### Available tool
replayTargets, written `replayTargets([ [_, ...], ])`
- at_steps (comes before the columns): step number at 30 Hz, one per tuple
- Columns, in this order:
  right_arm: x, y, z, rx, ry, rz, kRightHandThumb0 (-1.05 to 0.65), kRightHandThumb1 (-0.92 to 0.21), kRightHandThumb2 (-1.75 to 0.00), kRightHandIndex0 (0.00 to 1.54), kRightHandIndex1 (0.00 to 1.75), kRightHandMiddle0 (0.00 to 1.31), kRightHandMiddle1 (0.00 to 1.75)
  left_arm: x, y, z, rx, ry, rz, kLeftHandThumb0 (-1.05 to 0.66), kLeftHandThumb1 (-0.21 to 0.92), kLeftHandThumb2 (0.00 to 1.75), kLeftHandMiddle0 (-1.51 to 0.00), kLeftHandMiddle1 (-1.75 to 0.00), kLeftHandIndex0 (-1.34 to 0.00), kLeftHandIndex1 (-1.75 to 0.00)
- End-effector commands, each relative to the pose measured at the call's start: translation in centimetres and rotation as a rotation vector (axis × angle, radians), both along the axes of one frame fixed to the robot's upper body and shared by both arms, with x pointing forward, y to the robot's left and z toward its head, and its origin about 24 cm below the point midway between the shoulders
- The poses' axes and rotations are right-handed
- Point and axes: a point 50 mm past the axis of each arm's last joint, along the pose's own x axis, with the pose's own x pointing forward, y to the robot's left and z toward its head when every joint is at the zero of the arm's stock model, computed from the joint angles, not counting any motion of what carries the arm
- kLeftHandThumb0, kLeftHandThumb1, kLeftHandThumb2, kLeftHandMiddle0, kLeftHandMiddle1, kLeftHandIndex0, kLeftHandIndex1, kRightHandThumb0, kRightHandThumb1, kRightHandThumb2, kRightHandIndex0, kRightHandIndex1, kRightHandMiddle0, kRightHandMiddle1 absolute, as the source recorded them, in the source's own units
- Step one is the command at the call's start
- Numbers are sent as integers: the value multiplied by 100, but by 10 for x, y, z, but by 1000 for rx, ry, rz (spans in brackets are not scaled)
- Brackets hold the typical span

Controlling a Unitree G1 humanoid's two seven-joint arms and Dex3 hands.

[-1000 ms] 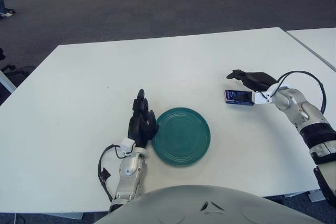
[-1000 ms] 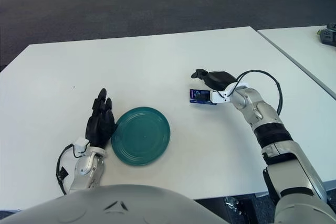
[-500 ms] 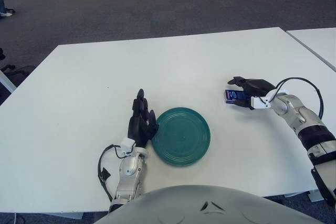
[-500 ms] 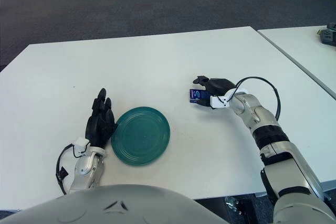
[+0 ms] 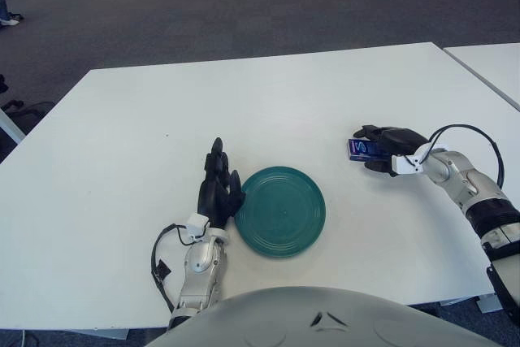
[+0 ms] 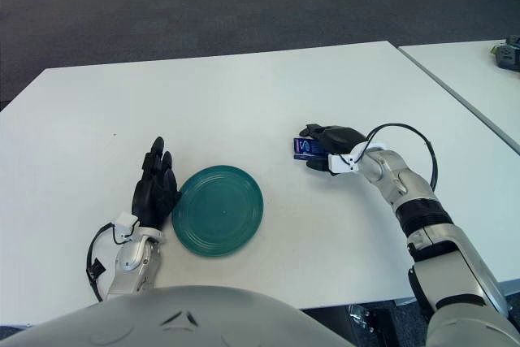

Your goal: Put the gum into the plate.

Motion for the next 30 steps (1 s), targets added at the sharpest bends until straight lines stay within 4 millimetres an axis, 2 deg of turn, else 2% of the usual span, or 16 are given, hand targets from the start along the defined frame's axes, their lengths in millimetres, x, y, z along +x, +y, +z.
replayTargets([
  [1, -1, -6, 3, -36, -1, 12, -102, -92, -84, 27, 0, 0, 55, -20, -7, -23, -51, 146, 33, -102, 92, 68, -3, 0, 0, -15],
  [15, -15, -20, 6, -102, -17, 82, -100, -92, -84, 27, 0, 0, 55, -22, -7, -20, -83, 129, 39, -102, 92, 65, -2, 0, 0, -11],
  [22, -17, -26, 9, -151, -34, 98, -98, -92, -84, 28, 1, 0, 57, -23, -9, -19, -89, 136, 26, -102, 92, 64, -3, 0, 0, -15],
  [26, -17, -29, 10, -179, -59, 98, -94, -92, -82, 31, 2, 0, 63, -23, -10, -19, -81, 137, 19, -102, 92, 67, -2, 0, 0, -16],
  [30, -17, -32, 11, -197, -112, 90, -92, -92, -80, 42, 6, 0, 76, -23, -10, -18, -77, 142, 17, -102, 92, 69, -2, 0, 0, -16],
])
